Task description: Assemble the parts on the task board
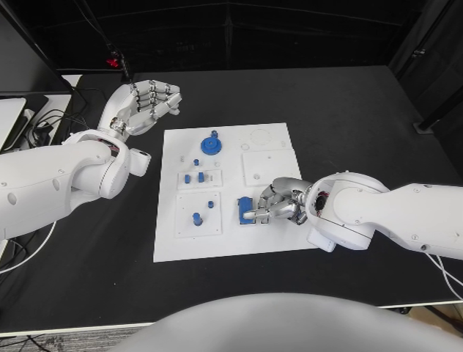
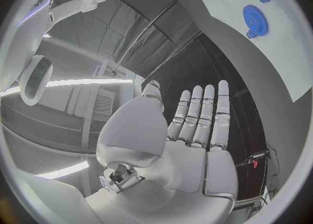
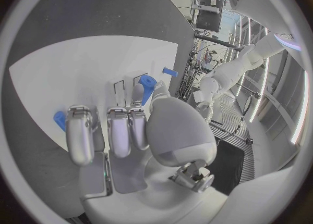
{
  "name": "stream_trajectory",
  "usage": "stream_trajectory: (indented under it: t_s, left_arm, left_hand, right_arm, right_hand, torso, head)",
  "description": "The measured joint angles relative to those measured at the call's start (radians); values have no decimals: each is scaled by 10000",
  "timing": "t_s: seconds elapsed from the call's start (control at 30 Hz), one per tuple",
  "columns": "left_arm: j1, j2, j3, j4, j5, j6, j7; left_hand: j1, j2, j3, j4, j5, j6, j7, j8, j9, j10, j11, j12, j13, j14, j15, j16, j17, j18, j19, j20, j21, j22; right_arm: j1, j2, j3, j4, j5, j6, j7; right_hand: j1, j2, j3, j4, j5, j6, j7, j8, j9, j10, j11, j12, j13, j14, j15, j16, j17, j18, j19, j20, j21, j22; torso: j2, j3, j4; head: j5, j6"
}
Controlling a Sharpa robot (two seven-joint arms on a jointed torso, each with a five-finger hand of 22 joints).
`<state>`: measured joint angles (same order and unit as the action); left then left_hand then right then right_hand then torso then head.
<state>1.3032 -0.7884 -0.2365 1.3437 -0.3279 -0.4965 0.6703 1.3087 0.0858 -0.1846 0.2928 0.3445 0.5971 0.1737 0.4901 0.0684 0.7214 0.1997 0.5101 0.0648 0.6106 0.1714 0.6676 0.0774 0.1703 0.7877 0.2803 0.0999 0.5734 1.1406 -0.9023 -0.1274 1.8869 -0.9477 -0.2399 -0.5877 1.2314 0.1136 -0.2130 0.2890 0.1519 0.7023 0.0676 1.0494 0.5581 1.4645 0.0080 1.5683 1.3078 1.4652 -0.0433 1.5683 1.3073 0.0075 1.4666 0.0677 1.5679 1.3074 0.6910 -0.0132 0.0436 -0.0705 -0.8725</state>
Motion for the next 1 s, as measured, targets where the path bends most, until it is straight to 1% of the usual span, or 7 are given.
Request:
stream_trajectory:
  t_s: [0.2, 0.27, 0.43, 0.53, 0.67, 0.83, 1.0]
  left_arm:
    - [-1, -2, 0, 1, 0, 1, -2]
    - [-1, -1, 0, 1, 0, 1, -2]
    - [-1, 0, 0, 1, 0, 2, -3]
    - [-1, 1, 0, 1, 0, 2, -4]
    - [-2, 2, 0, -1, 0, 3, -5]
    - [-2, 2, 0, -4, 0, 5, -5]
    - [-3, 4, 0, -8, 0, 6, -6]
  left_hand:
    - [0, 0, 0, 0, 0, 0, 0, 0, 0, 0, 0, 0, 0, 0, 0, 0, 0, 1, 0, 0, 0, 0]
    - [0, 0, 0, 0, 0, 0, 0, 0, 0, 0, 0, 0, 0, 0, 0, 0, 0, 1, 0, 0, 0, 0]
    - [0, 0, 0, 0, 0, 0, 0, 0, 0, 0, 0, 0, 0, 0, 0, 0, 0, 1, 0, 0, 0, 1]
    - [0, 0, 0, 0, 0, 0, 0, 0, 0, 0, 0, 0, 0, 0, 0, 0, 1, 0, 0, 0, 0, 1]
    - [0, 0, 0, 0, 0, 0, 0, 0, 0, 0, 0, 0, 0, 0, 0, 0, 1, 1, 0, 0, 0, 1]
    - [0, 0, 0, 0, 0, 0, 0, 0, 0, 0, 0, 0, 0, 0, 0, 0, 1, 1, 0, 0, 0, 1]
    - [0, 0, 0, 0, 0, 0, 0, 0, 0, 0, 0, 0, 0, 0, 0, 0, 1, 0, 0, 0, 0, 1]
  right_arm:
    - [-1, 133, 0, -133, -61, 33, -38]
    - [-1, 156, 0, -158, -71, 41, -40]
    - [13, 207, 13, -180, -83, 61, -21]
    - [16, 227, 15, -193, -90, 76, -7]
    - [-3, 233, -5, -236, -104, 102, -32]
    - [-5, 226, -4, -237, -128, 125, -59]
    - [-3, 217, -3, -220, -141, 158, -76]
  right_hand:
    - [216, 213, 0, 0, 321, -33, -33, 39, 147, 23, -47, 2, 24, 36, -36, 0, 0, -2, 1, 0, 0, 0]
    - [330, 319, 84, -28, 545, -52, -111, 39, 192, -11, -82, 10, 38, -1, -72, 0, 0, -2, -13, -56, 0, 0]
    - [719, 370, 201, -63, 988, -46, -120, -12, 266, 24, -119, 80, 41, 36, -108, 0, 0, -2, 2, -72, 0, 0]
    - [1073, 404, 318, -116, 1397, -82, -155, -77, 314, 36, -138, 98, 70, 1, -140, 0, 0, -2, -32, -106, 0, 0]
    - [1218, 394, 332, -125, 1473, -82, -155, -77, 340, 2, -170, 96, 70, 0, -139, 0, 0, -3, 3, -141, 0, 0]
    - [1512, 235, 344, -114, 1610, -82, -155, -159, 379, 2, -169, 84, 91, 0, -137, 0, 0, -2, 3, -141, 0, 0]
    - [1689, 183, 390, -160, 1670, -82, -155, -193, 396, 0, -167, 79, 99, 0, -136, 0, 7, -2, 2, -140, 0, 0]
  torso:
    - [1, 0, 0]
    - [0, 0, 0]
    - [1, -2, -1]
    - [1, -2, -3]
    - [1, -1, -7]
    - [1, -1, -12]
    - [1, -2, -13]
  head:
    - [7, 0]
    - [9, 0]
    - [15, 0]
    - [8, 0]
    - [1, 0]
    - [-2, 0]
    - [-15, 0]
